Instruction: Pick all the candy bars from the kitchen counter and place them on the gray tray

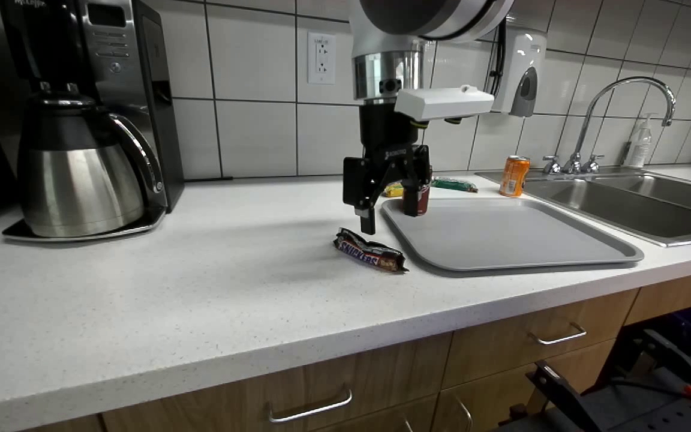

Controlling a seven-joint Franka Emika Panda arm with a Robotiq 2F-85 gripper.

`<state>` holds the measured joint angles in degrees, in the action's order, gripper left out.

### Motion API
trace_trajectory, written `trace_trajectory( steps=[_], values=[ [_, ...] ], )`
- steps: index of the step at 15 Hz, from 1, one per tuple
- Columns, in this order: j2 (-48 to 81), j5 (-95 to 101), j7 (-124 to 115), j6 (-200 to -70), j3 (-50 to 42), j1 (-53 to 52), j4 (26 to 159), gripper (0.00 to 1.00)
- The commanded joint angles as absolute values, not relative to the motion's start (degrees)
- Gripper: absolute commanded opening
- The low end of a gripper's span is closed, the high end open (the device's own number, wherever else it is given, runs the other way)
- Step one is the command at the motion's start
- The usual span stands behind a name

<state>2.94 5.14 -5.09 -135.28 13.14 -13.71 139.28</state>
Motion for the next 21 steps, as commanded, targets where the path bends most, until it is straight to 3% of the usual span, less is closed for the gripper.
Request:
trace_trajectory(
  steps=[1,10,11,12,14,21],
  values=[
    [6.9,9.5,-11.4,-137.5,13.1,-14.5,136.7,1.00],
    [13.8,13.0,-15.7,-136.5,11.6,-16.1,132.5,1.00],
    [14.2,13.0,-15.6,-136.3,11.5,-16.2,132.2,0.96],
    [14.5,13.0,-15.5,-136.4,11.3,-16.4,131.9,0.74],
    [15.0,12.9,-15.4,-136.4,11.0,-16.6,131.4,0.69],
    [15.8,13.1,-15.7,-136.5,10.1,-17.0,130.8,0.13]
  ],
)
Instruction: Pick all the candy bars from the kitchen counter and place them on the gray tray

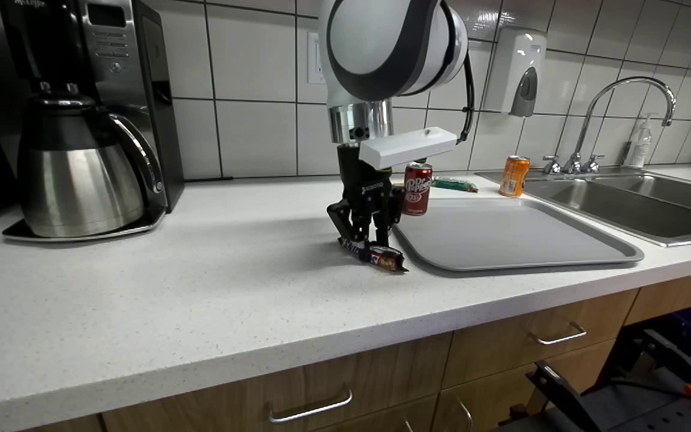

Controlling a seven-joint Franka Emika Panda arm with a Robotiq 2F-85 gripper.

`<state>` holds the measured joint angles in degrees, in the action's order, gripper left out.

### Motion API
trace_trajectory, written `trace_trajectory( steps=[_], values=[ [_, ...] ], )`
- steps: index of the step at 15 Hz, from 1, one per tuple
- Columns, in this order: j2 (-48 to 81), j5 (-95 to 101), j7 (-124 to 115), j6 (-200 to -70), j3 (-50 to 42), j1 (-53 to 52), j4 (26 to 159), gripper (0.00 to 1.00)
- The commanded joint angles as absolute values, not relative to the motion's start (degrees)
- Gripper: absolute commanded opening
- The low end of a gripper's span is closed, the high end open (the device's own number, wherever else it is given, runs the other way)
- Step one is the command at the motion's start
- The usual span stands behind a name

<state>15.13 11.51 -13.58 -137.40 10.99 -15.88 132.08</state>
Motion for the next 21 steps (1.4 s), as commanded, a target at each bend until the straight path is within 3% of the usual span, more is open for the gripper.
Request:
trace_trajectory(
  steps=[1,8,21],
  values=[
    [15.6,13.0,-15.7,-136.5,10.0,-17.0,130.8,0.11],
    [10.9,9.7,-13.3,-134.2,10.8,-15.9,131.9,0.06],
    [-2.4,4.3,-12.5,-121.2,9.9,-12.5,133.3,0.07]
  ],
)
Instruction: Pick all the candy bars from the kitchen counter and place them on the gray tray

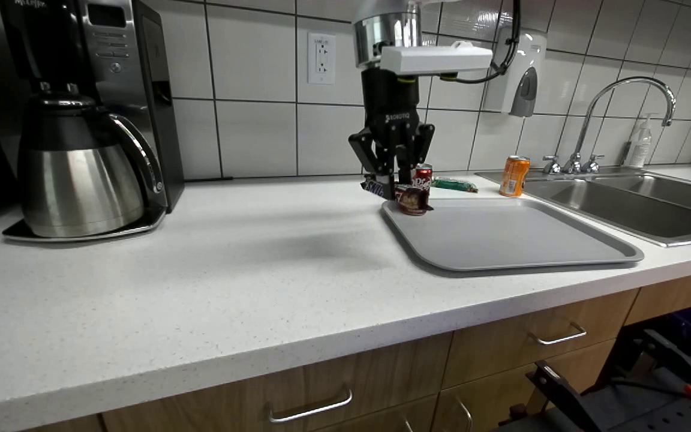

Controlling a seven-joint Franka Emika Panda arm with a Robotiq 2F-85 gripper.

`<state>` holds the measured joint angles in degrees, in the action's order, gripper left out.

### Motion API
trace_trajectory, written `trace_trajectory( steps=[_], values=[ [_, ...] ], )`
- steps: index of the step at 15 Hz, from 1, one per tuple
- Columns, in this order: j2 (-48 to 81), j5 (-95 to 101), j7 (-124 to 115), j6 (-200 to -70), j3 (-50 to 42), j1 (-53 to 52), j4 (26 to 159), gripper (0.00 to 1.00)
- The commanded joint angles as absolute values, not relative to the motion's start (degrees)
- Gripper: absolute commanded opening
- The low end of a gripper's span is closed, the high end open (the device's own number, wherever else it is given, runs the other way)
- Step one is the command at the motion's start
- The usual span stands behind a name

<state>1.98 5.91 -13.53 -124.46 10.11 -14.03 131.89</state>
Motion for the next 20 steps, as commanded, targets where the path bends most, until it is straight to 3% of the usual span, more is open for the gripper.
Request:
trace_trajectory(
  steps=[1,20],
  values=[
    [-3.1,4.2,-12.6,-120.7,9.7,-12.1,133.5,0.07],
    [3.2,9.7,-19.8,-129.4,6.5,-8.4,137.4,0.07]
  ],
)
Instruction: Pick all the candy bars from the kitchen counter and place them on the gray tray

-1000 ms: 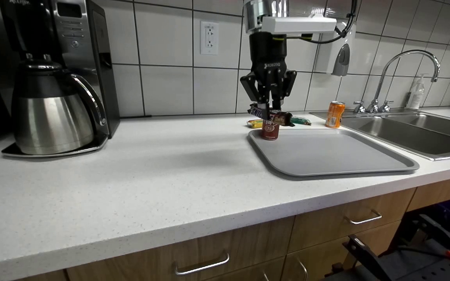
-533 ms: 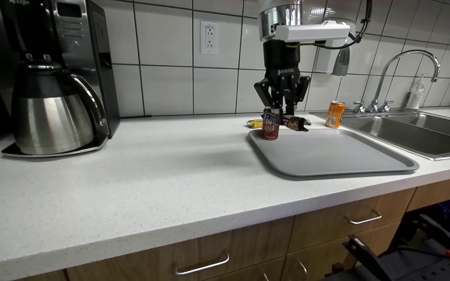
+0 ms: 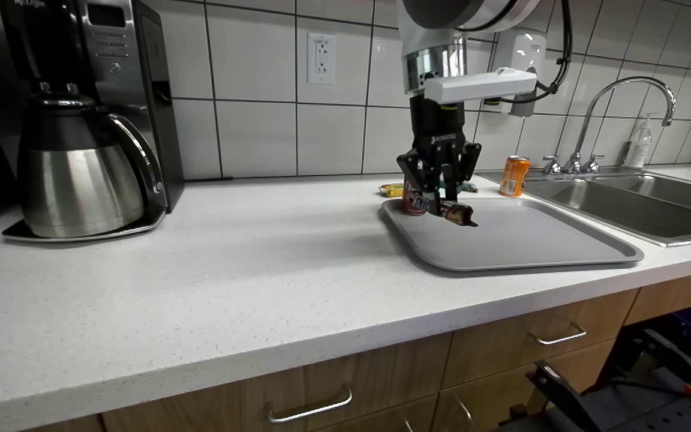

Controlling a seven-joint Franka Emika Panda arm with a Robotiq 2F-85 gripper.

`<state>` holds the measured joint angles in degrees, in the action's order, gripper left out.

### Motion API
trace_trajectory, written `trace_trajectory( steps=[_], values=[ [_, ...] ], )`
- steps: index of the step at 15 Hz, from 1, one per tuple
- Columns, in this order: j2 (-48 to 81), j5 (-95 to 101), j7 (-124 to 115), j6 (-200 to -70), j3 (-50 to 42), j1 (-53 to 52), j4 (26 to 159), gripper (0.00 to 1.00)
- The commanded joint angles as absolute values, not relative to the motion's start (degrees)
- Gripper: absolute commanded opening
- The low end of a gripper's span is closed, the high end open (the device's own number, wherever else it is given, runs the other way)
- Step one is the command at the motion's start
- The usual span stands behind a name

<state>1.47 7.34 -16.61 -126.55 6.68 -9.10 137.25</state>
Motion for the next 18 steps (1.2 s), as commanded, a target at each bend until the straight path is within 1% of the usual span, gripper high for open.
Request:
trace_trajectory(
  steps=[1,11,12,13,14,17,18],
  values=[
    [4.2,10.7,-20.8,-130.7,6.2,-8.4,137.4,0.07],
    [8.9,15.9,-27.3,-137.5,2.8,-9.2,137.7,0.07],
    [8.9,16.0,-27.4,-137.5,2.7,-9.3,137.7,0.45],
    [8.8,16.0,-27.5,-137.6,2.5,-9.3,137.7,0.56],
    [8.6,15.9,-27.5,-137.4,2.5,-9.3,137.8,0.61],
    [7.1,14.7,-26.2,-136.2,2.7,-9.1,138.1,0.84],
    [6.6,14.6,-25.9,-136.1,2.8,-9.0,138.2,0.90]
  ],
)
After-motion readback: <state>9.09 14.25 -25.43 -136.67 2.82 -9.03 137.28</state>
